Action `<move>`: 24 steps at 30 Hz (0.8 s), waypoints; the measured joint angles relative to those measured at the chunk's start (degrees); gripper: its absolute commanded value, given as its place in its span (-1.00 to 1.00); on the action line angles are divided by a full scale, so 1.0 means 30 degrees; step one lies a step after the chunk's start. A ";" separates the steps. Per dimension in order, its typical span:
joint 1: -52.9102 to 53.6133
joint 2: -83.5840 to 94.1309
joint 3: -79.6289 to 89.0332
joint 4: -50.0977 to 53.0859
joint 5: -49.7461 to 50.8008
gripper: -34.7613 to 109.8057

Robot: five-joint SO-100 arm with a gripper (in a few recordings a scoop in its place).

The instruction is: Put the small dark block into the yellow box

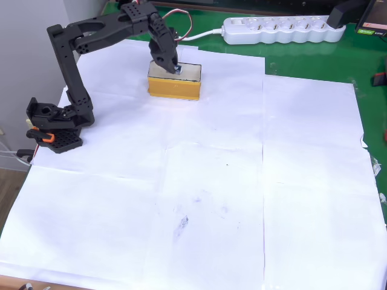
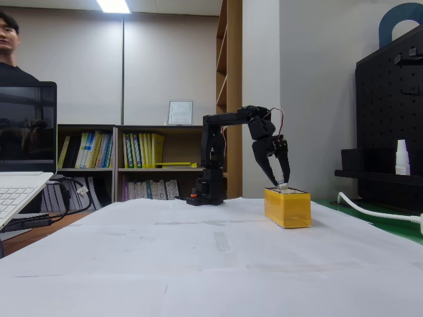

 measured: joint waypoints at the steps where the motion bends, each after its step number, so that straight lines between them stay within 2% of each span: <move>1: 0.0000 0.0000 -0.0176 0.0000 -0.0117 -0.25; 5: 0.0059 0.0000 -0.0293 0.0000 -0.0352 -0.02; 13: 0.0293 -0.1992 0.0059 0.0146 -0.0996 -0.02; 19: 0.1494 -0.6006 0.2227 0.2432 -0.2900 -0.03; 21: 0.2197 -0.7969 0.1523 0.2373 -0.3691 -0.07; 24: 0.3457 -1.1221 -0.1377 0.1787 -0.5098 -0.28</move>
